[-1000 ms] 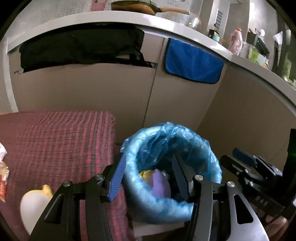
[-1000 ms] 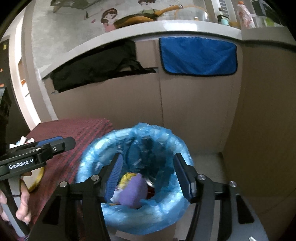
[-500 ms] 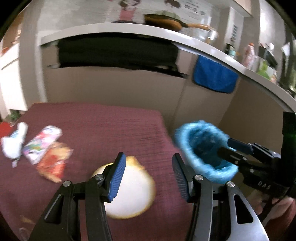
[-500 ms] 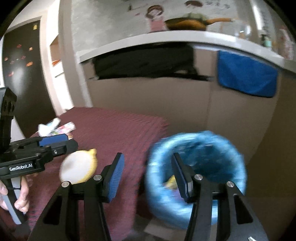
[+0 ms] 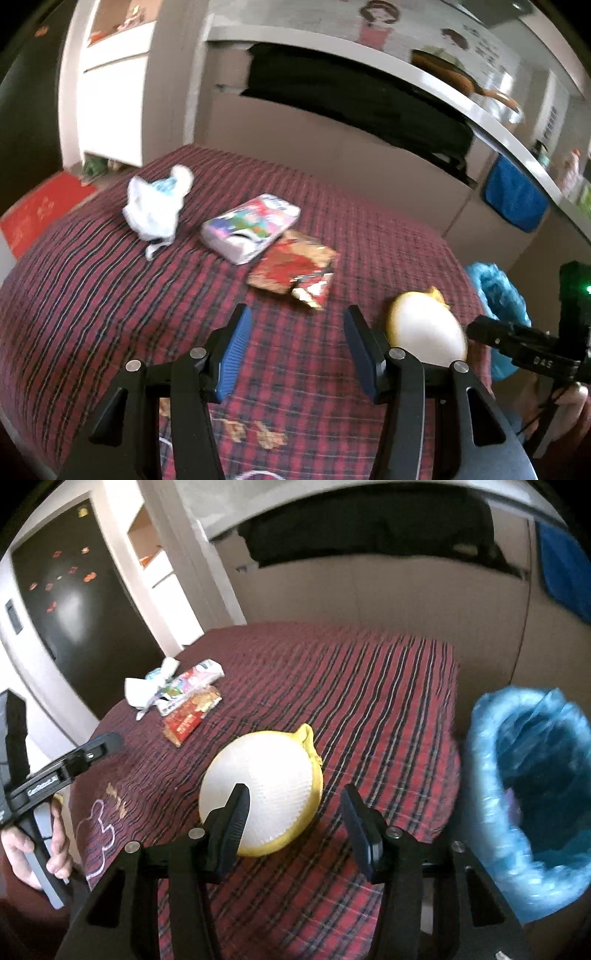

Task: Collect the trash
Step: 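Move both tools back over the bed toward the mesh scrubber, then grasp the yellow-rimmed mesh scrubber with the right tool while the left tool grasps the snack wrapper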

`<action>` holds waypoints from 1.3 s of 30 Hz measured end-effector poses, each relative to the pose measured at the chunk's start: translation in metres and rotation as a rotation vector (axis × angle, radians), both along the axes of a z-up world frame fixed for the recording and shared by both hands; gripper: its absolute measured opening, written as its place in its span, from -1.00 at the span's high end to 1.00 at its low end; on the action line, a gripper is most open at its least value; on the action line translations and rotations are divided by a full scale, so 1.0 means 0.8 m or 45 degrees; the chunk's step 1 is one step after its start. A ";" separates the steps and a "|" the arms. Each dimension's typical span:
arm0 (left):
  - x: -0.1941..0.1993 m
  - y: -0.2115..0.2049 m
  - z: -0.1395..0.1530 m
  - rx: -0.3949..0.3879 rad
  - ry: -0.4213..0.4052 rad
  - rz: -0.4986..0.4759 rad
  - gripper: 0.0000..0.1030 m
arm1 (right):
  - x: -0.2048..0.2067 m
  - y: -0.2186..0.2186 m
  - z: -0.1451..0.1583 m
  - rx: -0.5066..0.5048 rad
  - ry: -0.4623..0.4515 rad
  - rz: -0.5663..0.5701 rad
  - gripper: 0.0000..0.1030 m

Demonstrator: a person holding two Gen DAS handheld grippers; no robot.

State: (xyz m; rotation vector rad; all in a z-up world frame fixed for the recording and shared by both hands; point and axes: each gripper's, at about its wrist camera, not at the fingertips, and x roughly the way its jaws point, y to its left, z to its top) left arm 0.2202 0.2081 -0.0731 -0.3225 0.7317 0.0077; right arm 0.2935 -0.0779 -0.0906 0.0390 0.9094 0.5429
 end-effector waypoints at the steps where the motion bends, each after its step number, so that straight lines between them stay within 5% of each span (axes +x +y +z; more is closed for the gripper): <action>1: 0.000 0.004 -0.003 -0.007 0.008 0.006 -0.03 | 0.005 0.003 -0.004 0.005 0.022 -0.011 0.06; 10: 0.000 0.036 -0.024 -0.081 0.029 0.033 -0.03 | 0.020 0.026 -0.033 0.013 0.152 -0.003 0.06; 18: -0.011 0.043 -0.029 -0.088 0.042 0.030 -0.03 | 0.001 0.077 0.002 -0.135 -0.028 0.135 0.57; 22: -0.016 0.047 -0.025 -0.083 0.032 0.043 -0.03 | -0.014 0.101 0.038 -0.031 -0.075 0.265 0.63; 29: -0.032 0.065 -0.021 -0.087 0.020 0.082 -0.03 | -0.044 0.160 0.044 -0.058 -0.097 0.465 0.63; 39: -0.021 0.045 -0.028 -0.087 0.043 -0.025 -0.03 | -0.032 0.147 0.037 -0.108 -0.106 0.338 0.76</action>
